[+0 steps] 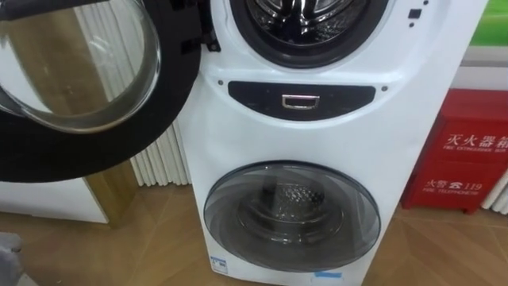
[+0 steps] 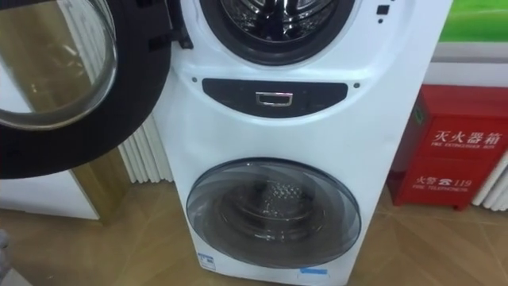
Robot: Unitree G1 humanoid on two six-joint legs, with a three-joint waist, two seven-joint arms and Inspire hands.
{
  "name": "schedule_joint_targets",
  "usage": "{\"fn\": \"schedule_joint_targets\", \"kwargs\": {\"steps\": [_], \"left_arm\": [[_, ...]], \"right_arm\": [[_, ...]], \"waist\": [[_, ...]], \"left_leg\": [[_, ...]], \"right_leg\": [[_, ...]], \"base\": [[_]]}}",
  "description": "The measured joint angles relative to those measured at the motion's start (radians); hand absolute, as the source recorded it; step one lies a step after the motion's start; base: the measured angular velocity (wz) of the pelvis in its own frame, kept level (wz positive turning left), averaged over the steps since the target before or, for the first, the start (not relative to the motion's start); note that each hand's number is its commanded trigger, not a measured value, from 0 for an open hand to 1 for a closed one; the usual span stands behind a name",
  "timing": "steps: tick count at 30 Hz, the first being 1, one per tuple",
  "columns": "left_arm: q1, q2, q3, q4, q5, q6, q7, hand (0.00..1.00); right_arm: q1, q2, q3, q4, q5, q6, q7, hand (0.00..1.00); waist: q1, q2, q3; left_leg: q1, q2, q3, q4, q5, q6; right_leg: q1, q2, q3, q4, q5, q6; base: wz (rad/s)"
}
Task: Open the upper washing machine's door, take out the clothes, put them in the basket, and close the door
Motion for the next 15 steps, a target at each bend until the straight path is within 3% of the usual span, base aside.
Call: {"fn": "schedule_joint_targets", "kwargs": {"steps": [1, 6, 15], "left_arm": [[0.002, -0.031, 0.0, -0.025, 0.018, -0.002, 0.0, 0.0], [0.049, -0.113, -0.004, -0.116, 0.019, -0.018, 0.0, 0.0], [0.107, -0.136, -0.065, -0.105, 0.015, -0.108, 0.0, 0.0]], "right_arm": [[-0.002, 0.006, 0.006, 0.0, 0.0, 0.002, -0.001, 0.0], [-0.006, 0.017, 0.038, -0.002, 0.001, 0.003, 0.0, 0.0], [0.001, 0.018, 0.071, -0.032, 0.112, 0.002, -0.02, 0.0]], "waist": [[0.0, -0.004, 0.0026], [0.0, -0.009, 0.0027], [-0.001, -0.011, 0.0039]], "left_leg": [[-0.001, -0.001, -0.003, 0.001, 0.0, 0.0], [-0.003, -0.004, -0.005, 0.003, 0.002, 0.001], [-0.004, -0.018, -0.011, 0.004, 0.009, 0.013]], "right_leg": [[0.0, -0.001, -0.004, 0.0, 0.0, 0.0], [0.0, -0.005, -0.007, -0.001, -0.002, 0.003], [0.001, -0.021, -0.014, 0.002, 0.0, 0.012]], "base": [[0.08], [0.02], [0.03]]}}
